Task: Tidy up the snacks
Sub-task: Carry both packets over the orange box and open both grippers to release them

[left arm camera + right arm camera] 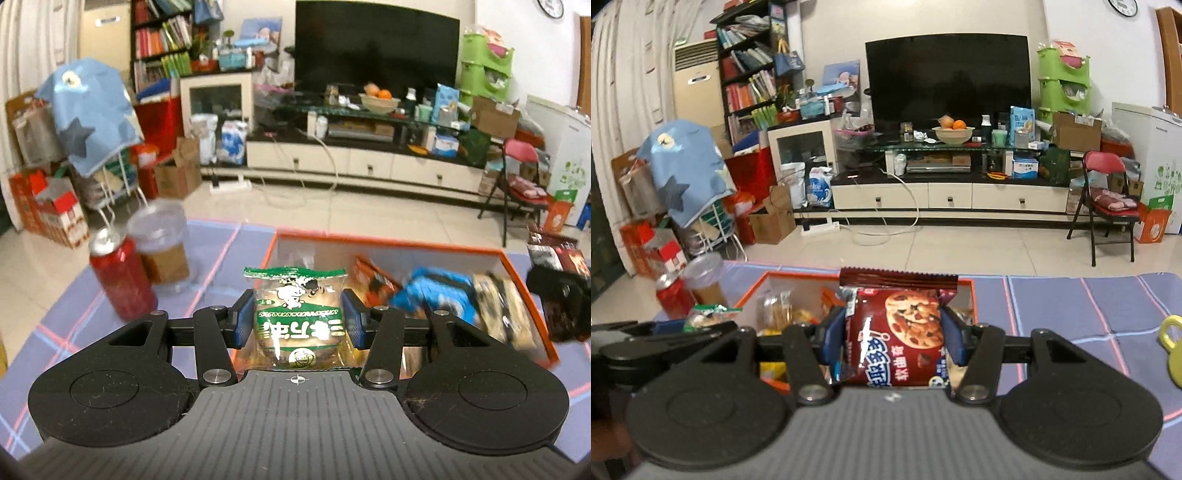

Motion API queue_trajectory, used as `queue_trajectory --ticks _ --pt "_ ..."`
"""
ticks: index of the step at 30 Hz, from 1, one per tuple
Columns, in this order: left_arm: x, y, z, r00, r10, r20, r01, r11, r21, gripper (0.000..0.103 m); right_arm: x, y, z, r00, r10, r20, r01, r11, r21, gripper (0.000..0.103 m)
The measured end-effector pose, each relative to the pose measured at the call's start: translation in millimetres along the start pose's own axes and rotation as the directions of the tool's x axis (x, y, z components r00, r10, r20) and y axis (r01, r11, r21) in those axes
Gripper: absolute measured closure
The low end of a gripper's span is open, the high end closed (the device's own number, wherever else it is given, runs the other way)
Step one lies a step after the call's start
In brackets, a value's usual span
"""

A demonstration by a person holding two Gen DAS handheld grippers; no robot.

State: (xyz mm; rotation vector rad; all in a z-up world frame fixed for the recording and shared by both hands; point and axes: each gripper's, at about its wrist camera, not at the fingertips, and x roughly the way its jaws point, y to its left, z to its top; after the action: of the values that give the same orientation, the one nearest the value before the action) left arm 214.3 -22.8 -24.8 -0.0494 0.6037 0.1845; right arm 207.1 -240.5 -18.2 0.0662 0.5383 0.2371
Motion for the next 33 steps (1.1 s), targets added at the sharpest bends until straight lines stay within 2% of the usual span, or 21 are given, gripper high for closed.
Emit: queue_trajectory --ticks 5,9,33 --pt "32.5 -9.8 5.0 0.999 0.023 -0.028 -0.022 0.999 0.032 0.081 30.9 3.2 1.5 0.998 -0.050 -0.040 0.050 0.999 -0.010 0.046" --pt "46.0 -14.0 2.7 0.999 0.012 -0.049 -0.010 0.999 0.037 0.081 46.1 8.3 -0.1 0.995 -0.071 -0.068 0.070 0.997 -0.013 0.046" --pt "51.8 -28.3 4.2 0.999 -0.020 -0.049 0.021 0.999 0.032 0.081 57.0 7.9 -3.7 0.993 -0.064 -0.095 0.064 0.998 -0.005 0.046"
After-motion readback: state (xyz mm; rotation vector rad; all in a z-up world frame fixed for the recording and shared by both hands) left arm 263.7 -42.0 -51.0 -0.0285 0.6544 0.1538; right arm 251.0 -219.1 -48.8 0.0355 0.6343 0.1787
